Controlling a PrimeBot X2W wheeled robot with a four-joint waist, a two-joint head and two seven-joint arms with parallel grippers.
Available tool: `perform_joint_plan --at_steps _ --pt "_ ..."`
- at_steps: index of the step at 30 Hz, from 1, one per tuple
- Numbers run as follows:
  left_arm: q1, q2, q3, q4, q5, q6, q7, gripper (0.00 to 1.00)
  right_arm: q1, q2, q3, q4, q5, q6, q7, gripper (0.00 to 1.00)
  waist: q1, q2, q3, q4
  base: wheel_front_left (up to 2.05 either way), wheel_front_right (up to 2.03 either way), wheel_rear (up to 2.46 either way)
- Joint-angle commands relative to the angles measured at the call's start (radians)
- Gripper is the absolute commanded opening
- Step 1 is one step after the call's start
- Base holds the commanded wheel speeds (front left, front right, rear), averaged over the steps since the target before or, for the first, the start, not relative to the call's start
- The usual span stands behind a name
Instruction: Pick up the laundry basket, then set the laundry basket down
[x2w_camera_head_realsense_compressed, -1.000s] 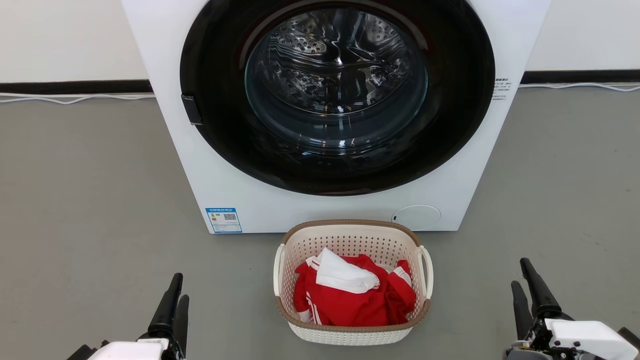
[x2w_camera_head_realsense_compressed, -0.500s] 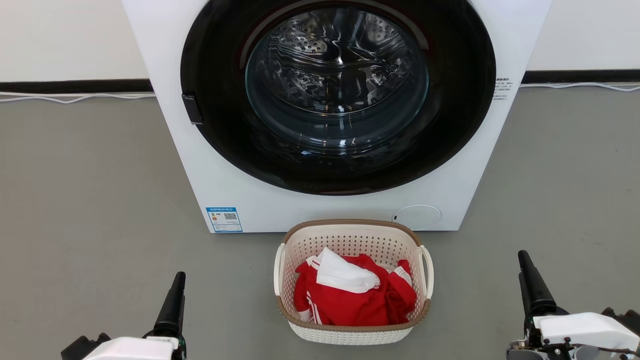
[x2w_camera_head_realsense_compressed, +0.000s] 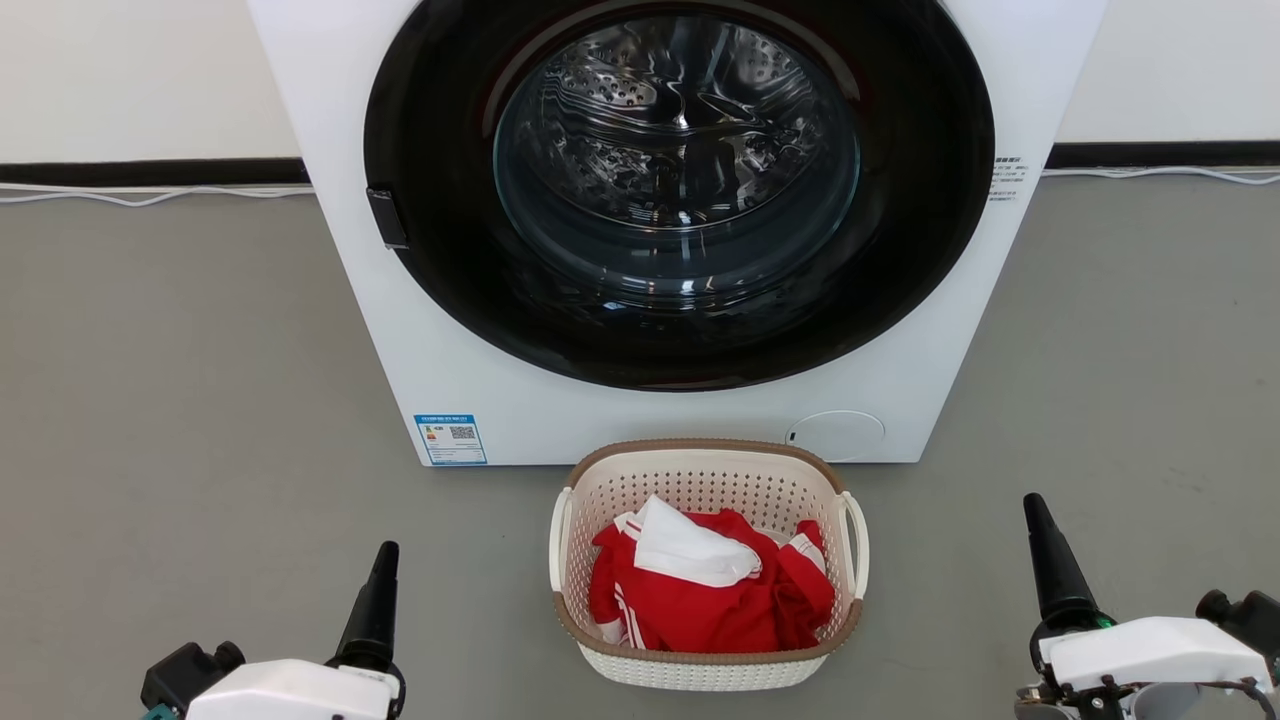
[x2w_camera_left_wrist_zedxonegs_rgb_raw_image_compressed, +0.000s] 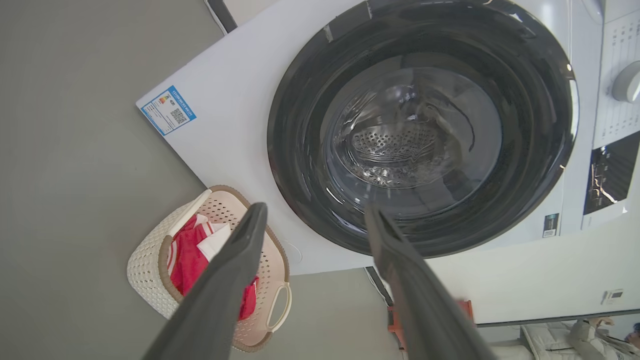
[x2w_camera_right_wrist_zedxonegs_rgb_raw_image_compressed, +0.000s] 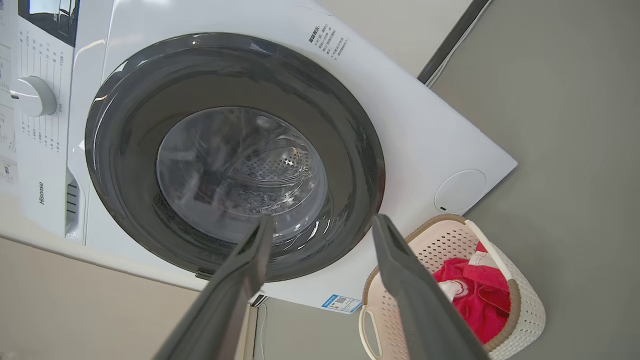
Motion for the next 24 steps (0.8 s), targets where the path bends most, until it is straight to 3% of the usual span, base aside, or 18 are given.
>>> perform_joint_plan --at_steps 1,24 --pt "-0.022 0.008 0.004 -0.03 0.035 0.008 -0.01 1.0 -0.022 -0.018 0.015 -0.032 -0.039 0.003 -0.018 1.0 -0.0001 -0.0001 -0.001 0.0 0.0 0.0 0.0" --pt "-0.019 0.012 -0.025 -0.032 0.294 0.043 -0.077 1.0 -0.028 -0.037 0.049 -0.018 -0.332 0.004 -0.085 1.0 -0.0001 -0.0001 -0.002 0.003 0.0 0.0 0.0"
